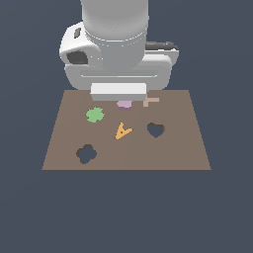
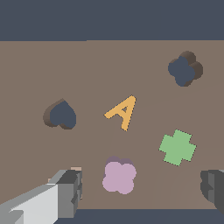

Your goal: Insert a designated object into the corresponding slot on a board.

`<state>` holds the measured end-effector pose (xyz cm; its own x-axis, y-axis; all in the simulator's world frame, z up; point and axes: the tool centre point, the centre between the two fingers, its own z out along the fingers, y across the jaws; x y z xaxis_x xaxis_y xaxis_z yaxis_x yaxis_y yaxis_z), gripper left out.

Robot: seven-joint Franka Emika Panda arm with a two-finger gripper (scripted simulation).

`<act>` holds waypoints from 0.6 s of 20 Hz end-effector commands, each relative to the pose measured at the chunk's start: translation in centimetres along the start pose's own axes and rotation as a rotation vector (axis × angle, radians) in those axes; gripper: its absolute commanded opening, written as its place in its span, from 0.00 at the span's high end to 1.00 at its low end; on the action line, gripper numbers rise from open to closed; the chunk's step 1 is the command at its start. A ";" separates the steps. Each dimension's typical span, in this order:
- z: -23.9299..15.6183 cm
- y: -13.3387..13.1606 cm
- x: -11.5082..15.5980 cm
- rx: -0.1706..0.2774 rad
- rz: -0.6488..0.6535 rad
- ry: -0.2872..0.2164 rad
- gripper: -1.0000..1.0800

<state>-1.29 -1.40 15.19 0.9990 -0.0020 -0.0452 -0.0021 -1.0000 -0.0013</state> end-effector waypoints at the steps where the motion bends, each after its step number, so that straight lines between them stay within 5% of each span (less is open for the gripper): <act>1: 0.0 0.0 0.0 0.000 0.000 0.000 0.04; 12: 2.2 -0.1 -1.5 0.000 0.038 0.010 0.04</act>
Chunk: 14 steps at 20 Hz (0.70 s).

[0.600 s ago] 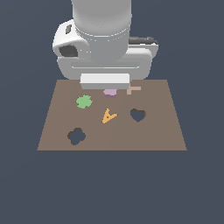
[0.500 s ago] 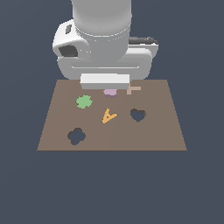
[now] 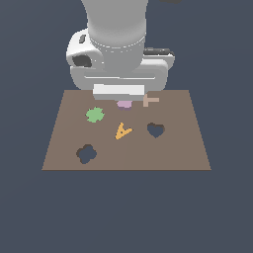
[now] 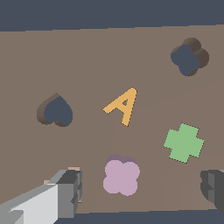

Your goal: Insert a designated object into the corresponding slot on a board.

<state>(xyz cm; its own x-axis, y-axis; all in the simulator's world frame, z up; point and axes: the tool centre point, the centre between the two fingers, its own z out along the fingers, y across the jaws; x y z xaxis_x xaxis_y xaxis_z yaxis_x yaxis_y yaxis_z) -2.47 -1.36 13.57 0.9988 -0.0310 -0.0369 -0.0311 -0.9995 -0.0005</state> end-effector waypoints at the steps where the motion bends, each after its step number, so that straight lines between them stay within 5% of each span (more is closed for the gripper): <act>1: 1.0 0.0 -0.7 0.000 0.016 0.004 0.04; 14: 7.3 -0.4 -4.5 0.001 0.120 0.031 0.04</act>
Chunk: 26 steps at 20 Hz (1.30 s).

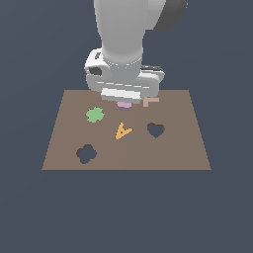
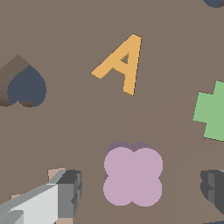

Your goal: Insert a designated object into the corresponding slot on a board.

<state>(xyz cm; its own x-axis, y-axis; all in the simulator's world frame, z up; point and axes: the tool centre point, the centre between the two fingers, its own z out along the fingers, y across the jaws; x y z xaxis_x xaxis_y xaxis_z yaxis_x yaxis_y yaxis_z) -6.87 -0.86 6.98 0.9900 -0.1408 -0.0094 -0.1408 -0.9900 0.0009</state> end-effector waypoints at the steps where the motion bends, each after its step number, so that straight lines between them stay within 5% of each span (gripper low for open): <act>1: 0.8 0.0 -0.5 0.000 0.014 0.005 0.04; 21: 4.0 -0.1 -1.0 0.001 0.031 0.009 0.04; 22: 4.0 -0.1 -1.0 0.001 0.031 0.009 1.00; 26: 4.0 -0.1 -1.0 0.001 0.031 0.009 1.00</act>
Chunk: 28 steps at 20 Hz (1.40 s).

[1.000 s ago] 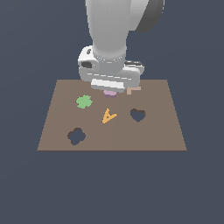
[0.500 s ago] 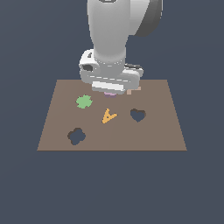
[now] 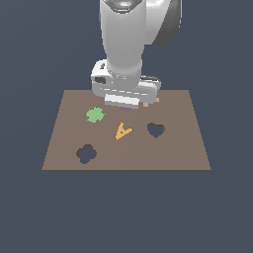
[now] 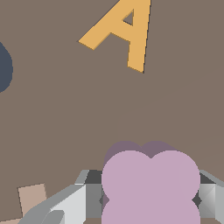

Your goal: Insert a designated object into the corresponding slot on a board.

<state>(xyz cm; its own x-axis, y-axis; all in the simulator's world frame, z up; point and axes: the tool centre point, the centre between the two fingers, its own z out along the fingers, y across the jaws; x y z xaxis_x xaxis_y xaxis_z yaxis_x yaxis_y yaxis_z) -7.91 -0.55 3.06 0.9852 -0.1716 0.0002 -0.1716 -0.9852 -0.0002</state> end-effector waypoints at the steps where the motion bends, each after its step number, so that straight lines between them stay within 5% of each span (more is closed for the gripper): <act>1: 0.1 0.0 0.0 0.000 0.000 0.000 1.00; 16: -0.1 0.9 0.8 0.000 -0.043 0.000 1.00; 28: -0.3 4.4 4.9 0.000 -0.241 0.000 1.00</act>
<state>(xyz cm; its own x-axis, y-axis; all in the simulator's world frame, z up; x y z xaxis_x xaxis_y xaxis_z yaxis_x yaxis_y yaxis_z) -4.50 -5.08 3.31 0.9994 0.0354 -0.0005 0.0354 -0.9994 0.0001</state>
